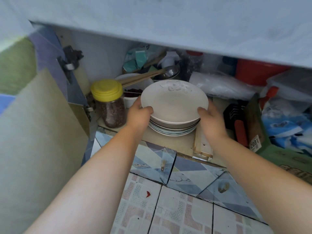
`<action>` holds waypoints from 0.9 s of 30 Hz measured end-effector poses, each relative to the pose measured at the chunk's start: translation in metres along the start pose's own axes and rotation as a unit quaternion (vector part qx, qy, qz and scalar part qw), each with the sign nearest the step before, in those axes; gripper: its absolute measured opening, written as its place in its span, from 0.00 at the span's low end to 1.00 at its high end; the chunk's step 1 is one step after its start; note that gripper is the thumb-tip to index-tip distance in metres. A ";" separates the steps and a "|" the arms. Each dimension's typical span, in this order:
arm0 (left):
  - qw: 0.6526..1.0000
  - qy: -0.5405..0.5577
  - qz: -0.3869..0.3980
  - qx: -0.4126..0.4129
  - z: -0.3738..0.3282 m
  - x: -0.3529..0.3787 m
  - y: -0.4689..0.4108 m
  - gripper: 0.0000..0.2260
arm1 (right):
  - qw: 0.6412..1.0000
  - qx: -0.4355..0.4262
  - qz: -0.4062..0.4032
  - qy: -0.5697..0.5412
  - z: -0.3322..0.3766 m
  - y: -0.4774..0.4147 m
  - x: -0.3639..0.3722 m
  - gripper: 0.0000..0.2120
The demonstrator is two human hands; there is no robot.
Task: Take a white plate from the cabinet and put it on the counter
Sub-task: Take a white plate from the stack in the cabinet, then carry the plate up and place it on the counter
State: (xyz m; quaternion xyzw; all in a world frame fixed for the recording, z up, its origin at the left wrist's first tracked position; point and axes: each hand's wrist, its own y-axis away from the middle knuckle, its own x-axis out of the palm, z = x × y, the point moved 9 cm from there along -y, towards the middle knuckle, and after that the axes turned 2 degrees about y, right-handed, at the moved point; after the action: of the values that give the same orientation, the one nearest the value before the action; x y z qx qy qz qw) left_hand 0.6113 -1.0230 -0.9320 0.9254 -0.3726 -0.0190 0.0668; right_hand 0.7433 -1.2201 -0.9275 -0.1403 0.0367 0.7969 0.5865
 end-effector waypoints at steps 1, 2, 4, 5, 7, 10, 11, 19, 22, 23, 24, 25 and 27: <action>1.000 -0.002 0.000 -0.005 -0.005 -0.001 0.005 0.25 | 1.000 0.005 0.000 -0.008 0.005 0.005 -0.001 0.20; 1.000 -0.003 0.000 -0.009 -0.010 -0.003 0.012 0.25 | 1.000 0.012 -0.001 -0.012 0.010 0.010 -0.003 0.20; 1.000 0.001 0.002 -0.015 -0.020 -0.007 0.027 0.25 | 0.999 0.033 -0.002 -0.011 0.021 0.024 -0.009 0.20; 1.000 0.002 0.002 -0.019 -0.025 -0.010 0.035 0.25 | 0.999 0.045 0.000 -0.007 0.026 0.033 -0.012 0.20; 0.999 0.006 -0.008 -0.032 -0.035 -0.017 0.052 0.23 | 0.998 0.068 0.001 -0.005 0.037 0.054 -0.017 0.19; 0.997 0.000 -0.029 -0.066 -0.049 -0.032 0.085 0.24 | 0.995 0.097 0.000 -0.015 0.060 0.093 -0.025 0.19; 0.996 -0.009 -0.034 -0.083 -0.053 -0.038 0.098 0.24 | 0.994 0.110 -0.001 -0.016 0.067 0.107 -0.028 0.19; 0.984 -0.058 -0.022 -0.165 -0.121 -0.068 0.203 0.25 | 0.980 0.199 0.008 -0.004 0.144 0.207 -0.066 0.20; 0.985 -0.038 0.006 -0.166 -0.161 -0.072 0.233 0.27 | 0.979 0.201 0.003 -0.018 0.191 0.234 -0.085 0.21; 0.986 -0.032 0.018 -0.161 -0.176 -0.073 0.242 0.28 | 0.979 0.201 0.003 -0.025 0.208 0.241 -0.091 0.21; 0.987 -0.027 0.028 -0.155 -0.192 -0.075 0.250 0.28 | 0.979 0.202 0.001 -0.032 0.225 0.247 -0.096 0.22; 0.988 -0.021 0.036 -0.151 -0.207 -0.077 0.258 0.28 | 0.978 0.206 -0.002 -0.036 0.242 0.252 -0.102 0.22; 0.988 -0.011 0.054 -0.143 -0.240 -0.082 0.272 0.28 | 0.976 0.212 -0.007 -0.043 0.277 0.258 -0.112 0.22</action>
State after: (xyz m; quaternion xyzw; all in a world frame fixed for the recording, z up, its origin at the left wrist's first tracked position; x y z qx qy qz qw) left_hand 0.3859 -1.1340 -0.6586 0.8846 -0.4160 -0.0785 0.1958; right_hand 0.4804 -1.3415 -0.6598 0.0216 0.1789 0.7721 0.6094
